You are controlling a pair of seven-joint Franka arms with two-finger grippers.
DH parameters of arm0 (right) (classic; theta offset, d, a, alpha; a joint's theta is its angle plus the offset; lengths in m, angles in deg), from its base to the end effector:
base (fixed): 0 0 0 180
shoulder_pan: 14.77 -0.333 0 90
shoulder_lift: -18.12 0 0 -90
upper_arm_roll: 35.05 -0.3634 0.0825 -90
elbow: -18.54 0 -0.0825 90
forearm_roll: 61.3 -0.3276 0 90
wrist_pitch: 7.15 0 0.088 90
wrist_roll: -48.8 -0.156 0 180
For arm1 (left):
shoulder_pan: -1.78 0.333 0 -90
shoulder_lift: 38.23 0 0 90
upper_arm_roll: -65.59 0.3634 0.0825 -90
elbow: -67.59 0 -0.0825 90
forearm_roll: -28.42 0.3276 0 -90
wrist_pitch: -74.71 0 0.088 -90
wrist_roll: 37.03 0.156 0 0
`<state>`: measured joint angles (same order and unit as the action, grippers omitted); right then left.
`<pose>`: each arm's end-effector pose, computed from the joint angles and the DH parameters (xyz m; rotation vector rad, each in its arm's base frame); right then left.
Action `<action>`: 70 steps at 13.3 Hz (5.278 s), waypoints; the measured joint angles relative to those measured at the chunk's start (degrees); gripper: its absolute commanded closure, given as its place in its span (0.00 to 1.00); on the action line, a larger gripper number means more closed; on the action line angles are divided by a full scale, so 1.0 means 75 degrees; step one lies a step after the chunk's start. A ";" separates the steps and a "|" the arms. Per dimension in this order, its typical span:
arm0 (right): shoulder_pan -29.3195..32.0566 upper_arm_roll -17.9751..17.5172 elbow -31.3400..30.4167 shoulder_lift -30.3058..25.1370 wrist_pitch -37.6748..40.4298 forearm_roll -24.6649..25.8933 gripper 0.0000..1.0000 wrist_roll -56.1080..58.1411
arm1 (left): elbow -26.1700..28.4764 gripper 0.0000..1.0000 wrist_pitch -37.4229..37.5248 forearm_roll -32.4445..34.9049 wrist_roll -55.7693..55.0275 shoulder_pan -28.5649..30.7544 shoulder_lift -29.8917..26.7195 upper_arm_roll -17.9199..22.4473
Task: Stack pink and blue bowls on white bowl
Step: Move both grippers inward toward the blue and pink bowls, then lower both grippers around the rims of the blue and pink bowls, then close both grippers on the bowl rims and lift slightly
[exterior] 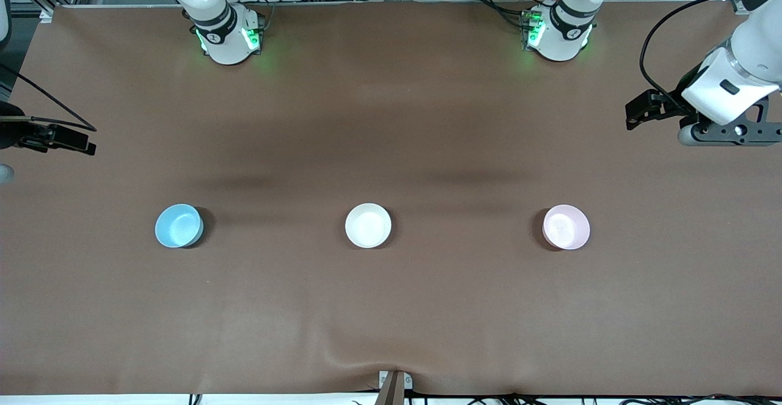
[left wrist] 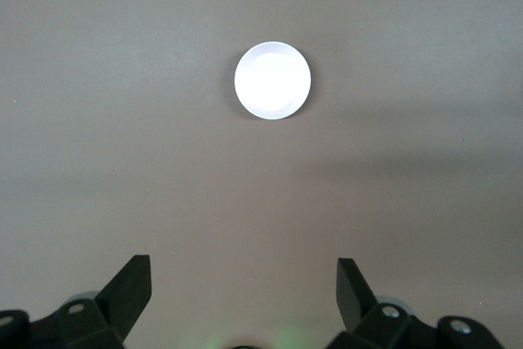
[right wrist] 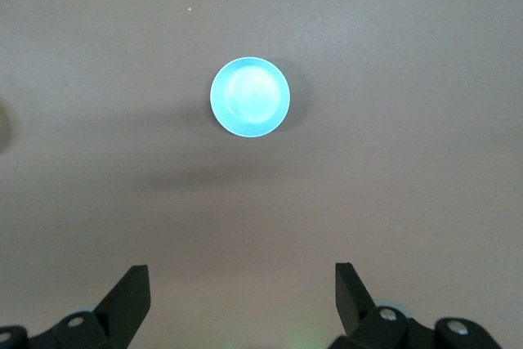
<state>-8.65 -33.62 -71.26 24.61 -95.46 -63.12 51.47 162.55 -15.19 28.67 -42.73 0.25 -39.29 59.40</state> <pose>0.5194 -0.0630 0.5642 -3.0903 0.1337 0.2108 0.4808 -0.0650 0.5961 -3.1248 0.0552 0.1074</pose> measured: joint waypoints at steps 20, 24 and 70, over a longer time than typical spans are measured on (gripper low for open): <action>-0.0002 -0.0023 -0.0001 0.0503 -0.0520 0.0001 0.00 0.0004 | 0.0139 0.00 -0.1363 0.0003 0.0000 0.0052 0.0807 -0.0013; -0.0001 -0.0019 -0.0001 0.0626 -0.0667 0.0001 0.00 0.0005 | 0.0205 0.00 -0.1541 0.0003 0.0000 0.0080 0.1032 -0.0010; 0.0386 -0.0047 -0.2394 0.3419 -0.5939 0.0040 0.00 0.0081 | 0.2501 1.00 -0.7033 -0.0020 -0.1011 0.0902 0.3125 -0.1355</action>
<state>-5.75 -33.97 -89.21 50.25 -140.00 -62.83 52.08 181.31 -67.94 28.52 -50.31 7.01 -15.86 49.23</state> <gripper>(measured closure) 0.000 0.969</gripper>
